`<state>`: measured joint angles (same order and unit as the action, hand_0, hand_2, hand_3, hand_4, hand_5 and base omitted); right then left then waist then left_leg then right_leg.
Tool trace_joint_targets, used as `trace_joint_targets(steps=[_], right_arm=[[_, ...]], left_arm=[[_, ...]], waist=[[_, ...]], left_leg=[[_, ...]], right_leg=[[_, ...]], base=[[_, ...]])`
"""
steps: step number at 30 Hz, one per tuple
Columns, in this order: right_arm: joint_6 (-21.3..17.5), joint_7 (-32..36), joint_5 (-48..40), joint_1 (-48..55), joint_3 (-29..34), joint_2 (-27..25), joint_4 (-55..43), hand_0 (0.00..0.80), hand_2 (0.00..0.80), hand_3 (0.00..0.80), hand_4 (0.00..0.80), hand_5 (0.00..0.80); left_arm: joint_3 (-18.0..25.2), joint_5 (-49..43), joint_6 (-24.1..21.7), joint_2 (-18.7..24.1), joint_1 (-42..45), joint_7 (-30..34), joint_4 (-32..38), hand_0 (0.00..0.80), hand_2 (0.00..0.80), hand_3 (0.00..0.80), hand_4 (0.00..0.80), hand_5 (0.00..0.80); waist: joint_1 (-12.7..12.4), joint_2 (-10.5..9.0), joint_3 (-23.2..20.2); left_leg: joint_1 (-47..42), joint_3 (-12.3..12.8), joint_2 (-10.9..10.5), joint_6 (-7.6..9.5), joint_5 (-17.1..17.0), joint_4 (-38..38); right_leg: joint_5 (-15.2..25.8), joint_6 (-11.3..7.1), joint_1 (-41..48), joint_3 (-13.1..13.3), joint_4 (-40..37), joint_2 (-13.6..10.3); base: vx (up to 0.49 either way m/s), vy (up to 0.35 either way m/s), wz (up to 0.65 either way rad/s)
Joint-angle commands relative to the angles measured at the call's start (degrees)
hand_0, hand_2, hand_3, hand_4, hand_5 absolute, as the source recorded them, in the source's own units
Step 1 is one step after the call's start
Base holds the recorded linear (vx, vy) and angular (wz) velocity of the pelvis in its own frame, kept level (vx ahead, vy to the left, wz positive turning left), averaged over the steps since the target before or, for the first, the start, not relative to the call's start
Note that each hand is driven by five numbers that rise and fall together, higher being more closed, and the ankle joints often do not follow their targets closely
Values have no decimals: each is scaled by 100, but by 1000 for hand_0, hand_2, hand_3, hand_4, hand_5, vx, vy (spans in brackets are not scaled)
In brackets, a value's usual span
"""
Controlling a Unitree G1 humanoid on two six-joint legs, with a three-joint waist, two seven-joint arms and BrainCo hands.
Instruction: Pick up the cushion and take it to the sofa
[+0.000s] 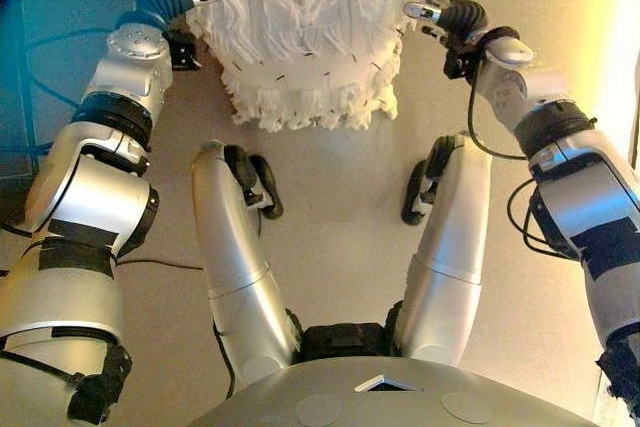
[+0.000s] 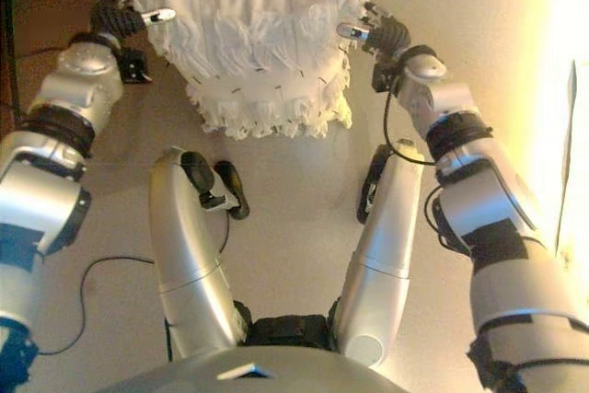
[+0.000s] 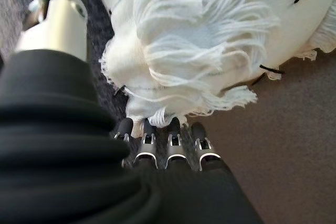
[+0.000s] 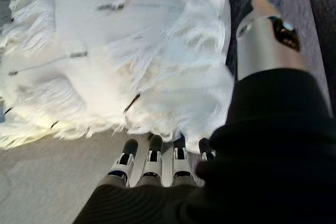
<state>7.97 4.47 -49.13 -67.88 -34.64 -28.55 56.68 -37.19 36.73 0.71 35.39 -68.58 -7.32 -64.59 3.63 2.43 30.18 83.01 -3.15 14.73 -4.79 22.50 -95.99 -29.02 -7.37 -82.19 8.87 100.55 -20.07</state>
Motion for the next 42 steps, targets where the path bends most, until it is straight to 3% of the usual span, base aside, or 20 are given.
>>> trace_joint_targets(steps=[1, 4, 5, 6, 7, 8, 31, 36, 42], right_arm=[[-133, -6, -58, -663, -78, 518, 443, 0, 0, 0, 0, 0], [-135, -29, 6, -830, -144, 656, 515, 0, 0, 0, 0, 0], [-63, -37, 19, -860, -156, 698, 511, 0, 0, 0, 0, 0], [33, -69, 168, -898, -187, 724, 523, 104, 104, 104, 104, 104], [76, -91, 413, -936, -215, 749, 560, 420, 420, 420, 420, 420], [76, -107, 594, -974, -256, 784, 596, 800, 800, 800, 800, 800], [35, -314, 472, -880, -227, 828, 256, 800, 800, 800, 800, 800], [-112, -271, 471, -854, -165, 766, 168, 800, 800, 800, 800, 800], [-358, -217, 496, -603, -61, 623, -561, 800, 800, 800, 800, 800]], left_arm=[[-7, -115, -222, -259, -497, 72, -156, 0, 0, 0, 0, 0], [-105, -61, -219, -409, -597, 212, -160, 0, 0, 0, 0, 0], [-139, 23, -210, -449, -627, 244, -139, 88, 88, 88, 88, 88], [-137, 94, -209, -502, -639, 272, -116, 304, 304, 304, 304, 304], [-129, 149, -213, -538, -658, 343, -115, 609, 609, 609, 609, 609], [-139, 174, -222, -573, -680, 412, -107, 800, 800, 800, 800, 800], [-136, 104, -269, -701, -546, 310, 379, 800, 800, 800, 800, 800], [-11, 432, -555, -681, -489, 302, 495, 800, 800, 800, 800, 800], [492, 765, -1042, -666, -73, 211, 1131, 800, 800, 800, 800, 800]], waist=[[-29, 265, -324], [-38, 291, -303], [-39, 294, -292], [-39, 298, -276], [-40, 304, -270], [-40, 307, -259], [-79, 297, -249], [-72, 300, -251], [-124, 299, -295]], left_leg=[[149, 41, 54, 19, 637, -56], [187, 46, 52, 11, 628, -78], [189, 49, 44, 9, 627, -92], [205, 50, 33, 14, 622, -96], [201, 59, 27, 25, 618, -91], [202, 73, 27, 34, 622, -108], [186, 5, 51, 30, 664, -220], [169, -1, 74, 11, 675, -179], [-19, 96, 76, -14, 628, 274]], right_leg=[[643, 452, -146, 135, -769, -162], [654, 453, -175, 138, -753, -163], [647, 457, -171, 136, -734, -158], [645, 451, -180, 140, -727, -163], [643, 456, -183, 139, -720, -162], [640, 463, -180, 138, -705, -159], [564, 518, -116, 126, -575, -181], [537, 519, -121, 108, -583, -161], [553, 499, 70, -103, -1008, -209]], base=[[0, 0, 0], [0, 0, 0], [0, 0, 0], [0, 0, 0], [0, 0, 0], [0, 0, 0], [0, -1, 0], [0, 0, 0], [-56, -18, 0]])
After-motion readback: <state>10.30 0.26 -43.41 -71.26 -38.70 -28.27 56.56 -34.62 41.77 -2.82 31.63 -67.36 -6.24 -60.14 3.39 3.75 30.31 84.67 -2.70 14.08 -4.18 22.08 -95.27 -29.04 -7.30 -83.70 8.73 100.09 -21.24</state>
